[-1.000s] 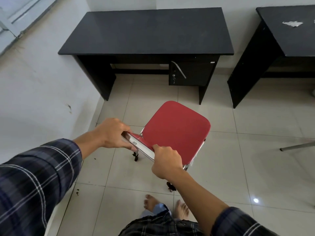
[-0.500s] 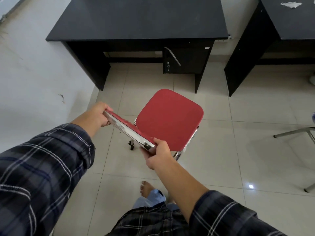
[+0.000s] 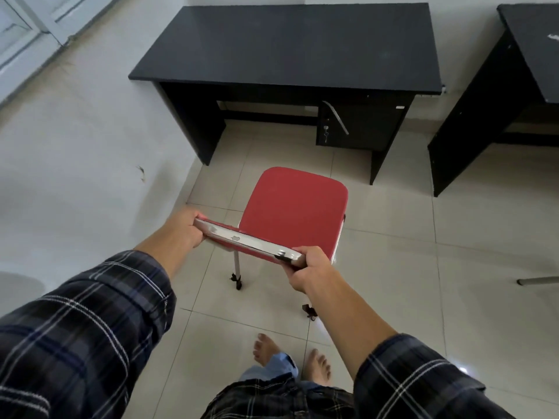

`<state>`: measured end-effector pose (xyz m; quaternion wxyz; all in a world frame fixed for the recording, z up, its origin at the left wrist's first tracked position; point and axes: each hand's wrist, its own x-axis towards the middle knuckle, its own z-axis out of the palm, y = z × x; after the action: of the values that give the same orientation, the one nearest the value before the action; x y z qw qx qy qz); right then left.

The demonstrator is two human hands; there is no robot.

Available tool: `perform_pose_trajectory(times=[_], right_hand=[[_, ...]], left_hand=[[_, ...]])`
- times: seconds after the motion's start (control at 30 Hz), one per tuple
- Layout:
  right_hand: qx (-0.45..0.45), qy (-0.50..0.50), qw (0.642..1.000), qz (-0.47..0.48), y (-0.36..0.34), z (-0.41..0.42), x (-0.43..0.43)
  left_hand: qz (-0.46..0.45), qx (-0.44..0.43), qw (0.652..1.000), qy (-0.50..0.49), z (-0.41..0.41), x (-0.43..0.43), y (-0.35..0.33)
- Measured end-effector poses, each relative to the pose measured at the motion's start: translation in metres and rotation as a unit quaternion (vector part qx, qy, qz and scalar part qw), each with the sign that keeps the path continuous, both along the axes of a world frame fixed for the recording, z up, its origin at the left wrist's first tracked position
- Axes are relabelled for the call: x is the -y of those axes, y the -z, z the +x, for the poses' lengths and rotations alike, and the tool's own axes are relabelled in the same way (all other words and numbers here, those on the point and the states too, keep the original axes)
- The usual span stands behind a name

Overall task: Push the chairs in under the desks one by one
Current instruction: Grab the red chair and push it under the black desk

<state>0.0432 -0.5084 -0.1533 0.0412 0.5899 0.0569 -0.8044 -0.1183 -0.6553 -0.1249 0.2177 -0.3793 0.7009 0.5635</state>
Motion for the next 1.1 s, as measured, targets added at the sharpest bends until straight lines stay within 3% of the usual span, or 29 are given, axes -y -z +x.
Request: perform_pose_trajectory(times=[0.1,0.4,0.6,0.83,1.1], right_hand=[[0.006,-0.034,0.999,0.014,-0.003,-0.02,-0.006],[0.02,-0.071,0.994,0.082,-0.008,-0.086,-0.045],[-0.028,-0.003,0.994,0.109,-0.001,-0.115,-0.056],[-0.031,0.042,0.991,0.127,0.013,-0.155,-0.05],[0.002,0.03,0.989,0.146,0.013,-0.22,-0.061]], left_hand=[[0.006,0.0,0.999,-0.031,-0.005,0.01,0.0],[0.132,0.052,0.986,-0.089,-0.05,-0.003,-0.007],[0.32,0.11,0.927,-0.163,-0.089,0.016,0.015],[0.235,0.112,0.96,-0.107,-0.145,0.01,0.016],[0.235,0.099,0.962,-0.097,-0.205,0.005,0.016]])
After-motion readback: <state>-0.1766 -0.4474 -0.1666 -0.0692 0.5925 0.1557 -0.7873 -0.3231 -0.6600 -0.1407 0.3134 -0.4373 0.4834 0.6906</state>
